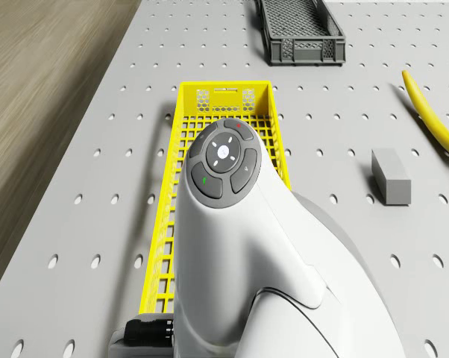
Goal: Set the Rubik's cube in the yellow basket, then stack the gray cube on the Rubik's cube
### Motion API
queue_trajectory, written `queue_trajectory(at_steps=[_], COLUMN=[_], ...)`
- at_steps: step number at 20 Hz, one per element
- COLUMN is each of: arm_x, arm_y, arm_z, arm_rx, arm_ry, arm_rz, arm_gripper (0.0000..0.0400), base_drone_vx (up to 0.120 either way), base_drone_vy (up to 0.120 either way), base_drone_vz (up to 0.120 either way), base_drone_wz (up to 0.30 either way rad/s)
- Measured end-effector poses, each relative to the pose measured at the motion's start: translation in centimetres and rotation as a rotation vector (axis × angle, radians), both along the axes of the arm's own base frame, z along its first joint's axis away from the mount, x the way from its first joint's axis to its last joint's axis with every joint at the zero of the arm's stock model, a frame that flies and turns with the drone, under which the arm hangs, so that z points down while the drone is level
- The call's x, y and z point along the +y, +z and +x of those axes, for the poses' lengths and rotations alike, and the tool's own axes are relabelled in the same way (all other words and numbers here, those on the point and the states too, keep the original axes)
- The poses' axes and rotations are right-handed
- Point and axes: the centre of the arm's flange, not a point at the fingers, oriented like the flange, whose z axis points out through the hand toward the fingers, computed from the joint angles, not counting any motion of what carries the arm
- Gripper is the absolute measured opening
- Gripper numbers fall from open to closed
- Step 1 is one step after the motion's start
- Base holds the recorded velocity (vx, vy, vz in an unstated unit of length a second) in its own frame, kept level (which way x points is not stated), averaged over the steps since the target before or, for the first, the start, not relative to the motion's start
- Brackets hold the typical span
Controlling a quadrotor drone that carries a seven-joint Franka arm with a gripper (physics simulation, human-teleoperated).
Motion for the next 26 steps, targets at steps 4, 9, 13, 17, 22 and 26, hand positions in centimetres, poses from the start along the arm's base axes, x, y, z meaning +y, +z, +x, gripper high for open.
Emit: queue_trajectory(at_steps=[4, 9, 13, 17, 22, 26], arm_x=[0.0, 0.0, 0.0, 0.0, 0.0, 0.0], arm_y=[0.0, 0.0, 0.0, 0.0, 0.0, 0.0], arm_z=[0.0, 0.0, 0.0, 0.0, 0.0, 0.0], arm_rx=[0.0, 0.0, 0.0, 0.0, 0.0, 0.0], arm_ry=[0.0, 0.0, 0.0, 0.0, 0.0, 0.0], arm_rz=[0.0, 0.0, 0.0, 0.0, 0.0, 0.0], arm_gripper=[0.0325, 0.0325, 0.0325, 0.0325, 0.0325, 0.0325], base_drone_vx=[0.12, 0.12, 0.12, 0.12, 0.12, 0.12], base_drone_vy=[0.0, 0.0, 0.0, 0.0, -0.016, -0.09], base_drone_vz=[0.0, 0.0, 0.0, 0.0, 0.0, 0.0], base_drone_wz=[0.0, 0.0, 0.0, 0.0, 0.0, 0.0])
